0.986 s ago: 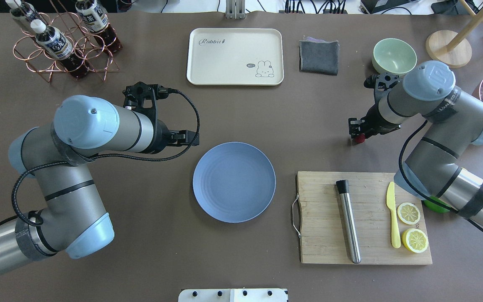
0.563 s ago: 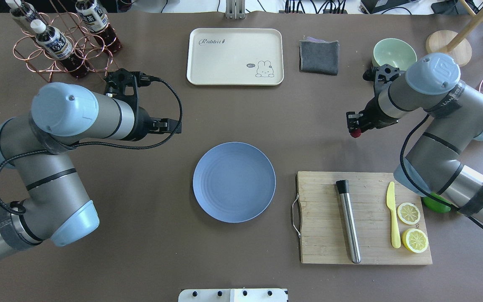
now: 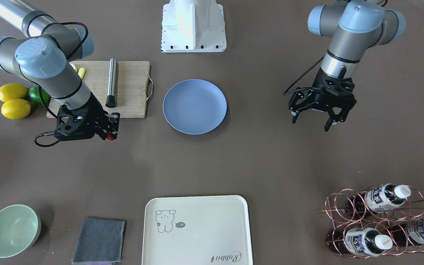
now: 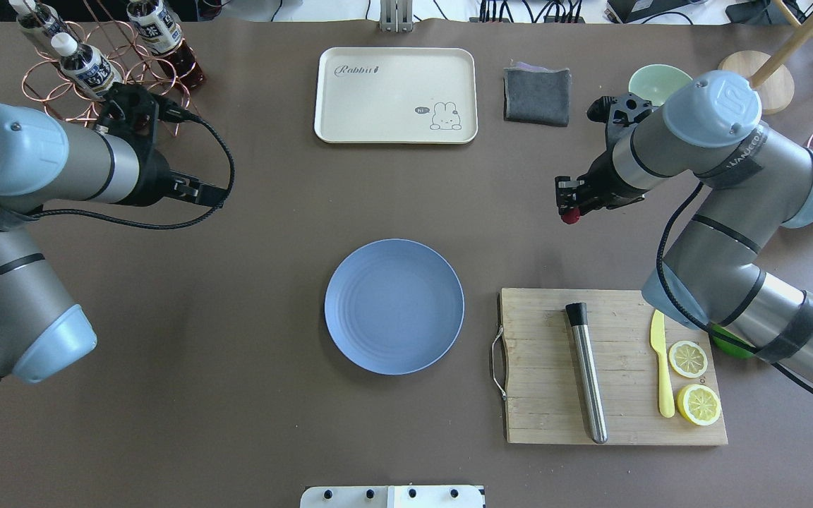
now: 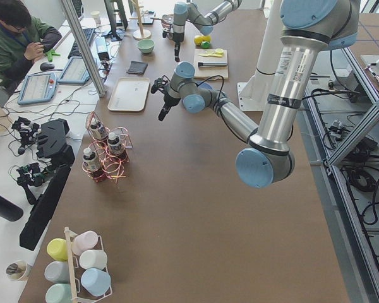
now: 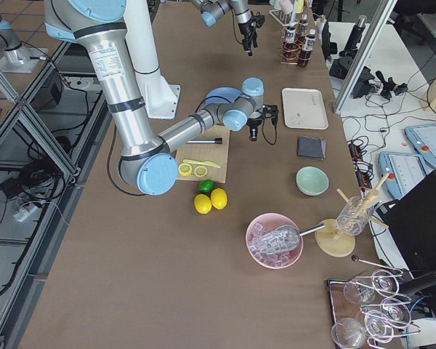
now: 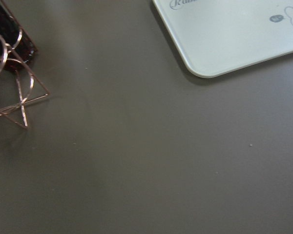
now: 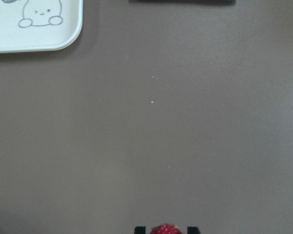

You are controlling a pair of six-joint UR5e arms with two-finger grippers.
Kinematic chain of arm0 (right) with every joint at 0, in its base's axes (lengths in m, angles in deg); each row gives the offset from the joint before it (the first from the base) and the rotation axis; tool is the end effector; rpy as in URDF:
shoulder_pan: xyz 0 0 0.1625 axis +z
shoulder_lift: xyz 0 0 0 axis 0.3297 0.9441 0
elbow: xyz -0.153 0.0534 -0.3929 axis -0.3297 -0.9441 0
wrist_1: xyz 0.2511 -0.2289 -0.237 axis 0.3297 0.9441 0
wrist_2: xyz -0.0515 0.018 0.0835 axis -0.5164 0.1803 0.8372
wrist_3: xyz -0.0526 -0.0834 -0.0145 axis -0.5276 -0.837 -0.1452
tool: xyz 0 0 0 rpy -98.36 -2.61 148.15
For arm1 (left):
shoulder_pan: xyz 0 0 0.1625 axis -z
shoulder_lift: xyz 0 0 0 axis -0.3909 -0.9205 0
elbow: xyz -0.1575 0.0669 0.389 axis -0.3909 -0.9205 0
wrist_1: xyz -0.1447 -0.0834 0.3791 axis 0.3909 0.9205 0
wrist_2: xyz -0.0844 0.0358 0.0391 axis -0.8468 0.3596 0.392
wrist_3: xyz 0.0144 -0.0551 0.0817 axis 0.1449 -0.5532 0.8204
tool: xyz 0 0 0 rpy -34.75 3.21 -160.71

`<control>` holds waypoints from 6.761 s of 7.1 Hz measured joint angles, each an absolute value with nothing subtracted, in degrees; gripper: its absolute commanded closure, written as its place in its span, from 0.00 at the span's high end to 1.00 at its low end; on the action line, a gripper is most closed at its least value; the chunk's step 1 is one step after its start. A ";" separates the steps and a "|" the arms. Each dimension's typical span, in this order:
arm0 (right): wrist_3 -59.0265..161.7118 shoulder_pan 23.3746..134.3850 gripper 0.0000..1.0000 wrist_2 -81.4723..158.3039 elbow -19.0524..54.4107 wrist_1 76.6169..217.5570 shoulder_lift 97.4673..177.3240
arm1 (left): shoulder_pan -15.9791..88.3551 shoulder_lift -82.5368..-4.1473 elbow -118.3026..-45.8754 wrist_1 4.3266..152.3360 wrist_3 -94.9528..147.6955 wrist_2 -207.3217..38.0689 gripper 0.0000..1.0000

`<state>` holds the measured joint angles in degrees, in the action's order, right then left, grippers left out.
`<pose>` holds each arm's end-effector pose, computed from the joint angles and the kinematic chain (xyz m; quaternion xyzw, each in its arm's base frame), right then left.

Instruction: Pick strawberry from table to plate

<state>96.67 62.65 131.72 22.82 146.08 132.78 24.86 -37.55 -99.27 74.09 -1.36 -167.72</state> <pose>-0.4045 -0.5053 0.3232 0.0582 -0.4377 0.0280 0.8968 0.3026 -0.4958 0.3436 0.2567 0.3869 0.0552 0.8840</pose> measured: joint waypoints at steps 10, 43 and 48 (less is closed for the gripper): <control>102.46 42.01 0.00 112.31 16.88 153.54 115.45 | 56.14 -20.09 -91.60 69.50 30.08 -189.60 0.98; 34.08 112.37 1.00 150.87 15.68 159.54 154.61 | 66.69 -18.15 -90.61 60.52 40.12 -194.92 0.98; 34.05 112.33 1.00 150.83 15.65 159.27 154.80 | 67.42 -17.82 -90.44 60.49 40.14 -194.84 0.98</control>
